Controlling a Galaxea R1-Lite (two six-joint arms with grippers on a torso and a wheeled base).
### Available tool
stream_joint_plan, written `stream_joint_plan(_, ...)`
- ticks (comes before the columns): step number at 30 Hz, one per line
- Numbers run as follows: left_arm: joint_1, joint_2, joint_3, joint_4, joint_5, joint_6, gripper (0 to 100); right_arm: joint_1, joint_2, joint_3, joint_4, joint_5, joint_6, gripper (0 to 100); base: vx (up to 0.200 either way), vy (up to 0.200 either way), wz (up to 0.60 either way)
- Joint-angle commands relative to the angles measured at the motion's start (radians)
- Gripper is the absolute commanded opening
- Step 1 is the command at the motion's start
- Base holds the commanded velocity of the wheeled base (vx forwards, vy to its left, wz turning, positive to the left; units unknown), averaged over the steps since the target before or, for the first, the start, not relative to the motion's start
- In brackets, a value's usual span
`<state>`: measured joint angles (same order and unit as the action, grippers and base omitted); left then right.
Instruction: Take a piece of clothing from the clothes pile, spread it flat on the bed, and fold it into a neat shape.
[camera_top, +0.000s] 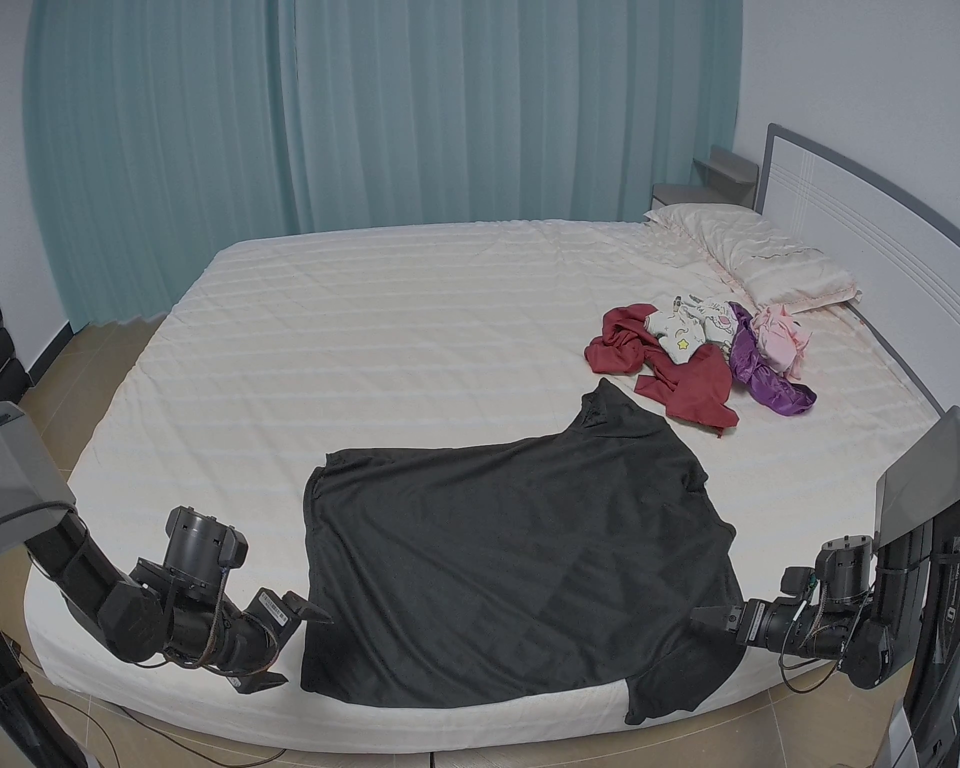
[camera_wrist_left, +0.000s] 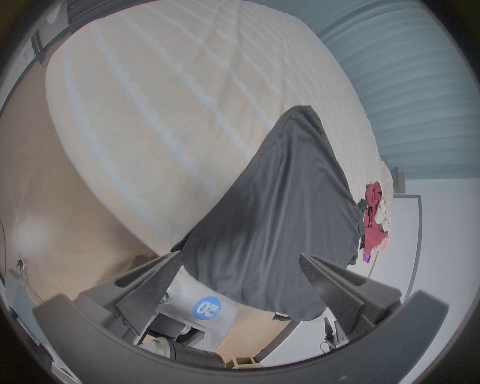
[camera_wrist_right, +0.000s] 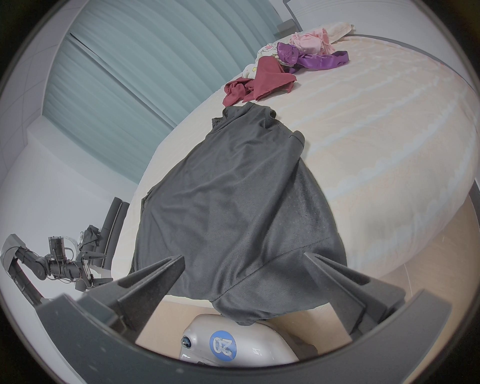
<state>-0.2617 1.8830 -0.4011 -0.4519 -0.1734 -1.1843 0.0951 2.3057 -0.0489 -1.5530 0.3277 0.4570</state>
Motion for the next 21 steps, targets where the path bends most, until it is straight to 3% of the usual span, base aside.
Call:
stream_joint_plan(1, -0.021, 0.008, 0.002, 0.002, 0.002, -0.009, 100, 0.0, 0.003, 0.0, -0.009, 0.001, 0.0, 100, 0.0, -0.2, 0.0)
stream_joint_plan(15, -0.054, 0.001, 0.022, 0.009, 0.012, -0.014, 100, 0.0, 0.004, 0.0, -0.009, -0.001, 0.0, 100, 0.0, -0.2, 0.0)
stream_joint_plan(21, -0.106, 0.01, 0.09, -0.001, 0.132, 0.02, 100, 0.0, 0.004, 0.0, -0.009, -0.001, -0.001, 100, 0.0, 0.0, 0.0)
